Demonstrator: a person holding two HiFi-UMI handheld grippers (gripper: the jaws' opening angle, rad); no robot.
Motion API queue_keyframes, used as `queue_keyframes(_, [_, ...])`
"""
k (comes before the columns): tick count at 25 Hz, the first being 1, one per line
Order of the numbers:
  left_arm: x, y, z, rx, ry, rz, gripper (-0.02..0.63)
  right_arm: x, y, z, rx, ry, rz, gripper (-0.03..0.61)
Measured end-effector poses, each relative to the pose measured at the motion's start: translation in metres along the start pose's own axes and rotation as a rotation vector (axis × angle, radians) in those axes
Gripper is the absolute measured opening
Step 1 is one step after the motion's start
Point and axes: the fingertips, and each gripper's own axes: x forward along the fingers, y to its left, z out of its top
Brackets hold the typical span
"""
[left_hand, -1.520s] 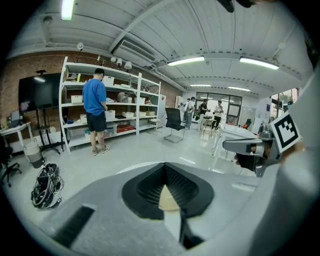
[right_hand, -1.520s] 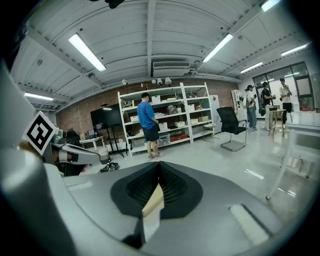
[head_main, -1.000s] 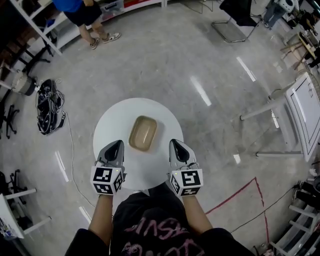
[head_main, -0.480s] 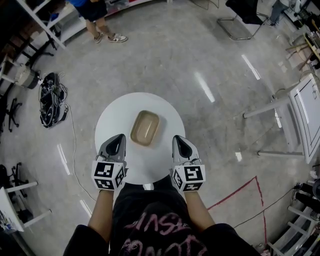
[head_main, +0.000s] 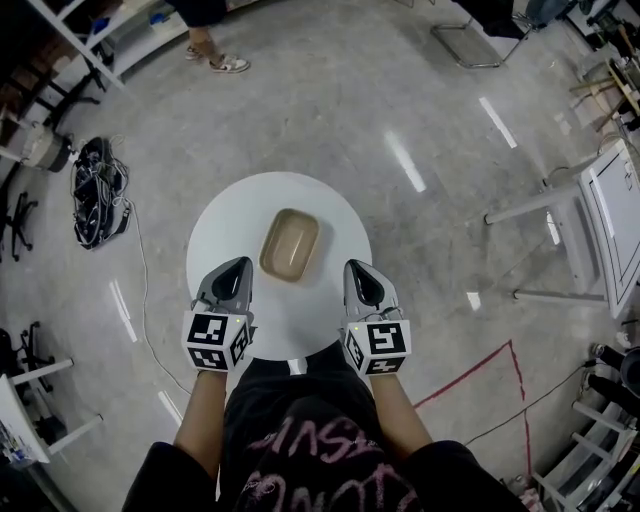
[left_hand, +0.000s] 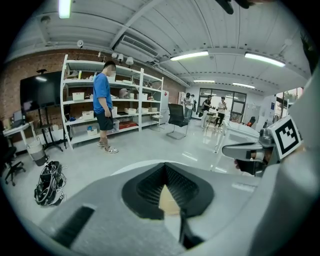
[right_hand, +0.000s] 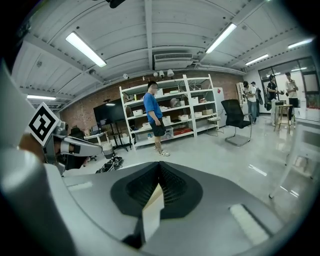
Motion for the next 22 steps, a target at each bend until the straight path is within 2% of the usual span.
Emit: queue_keyframes(22, [0.022, 0.018, -0.037, -0.043, 0.066, -0.08, -0.002, 0.021, 0.024, -0.026, 0.023, 0.063, -0.042, 0.009])
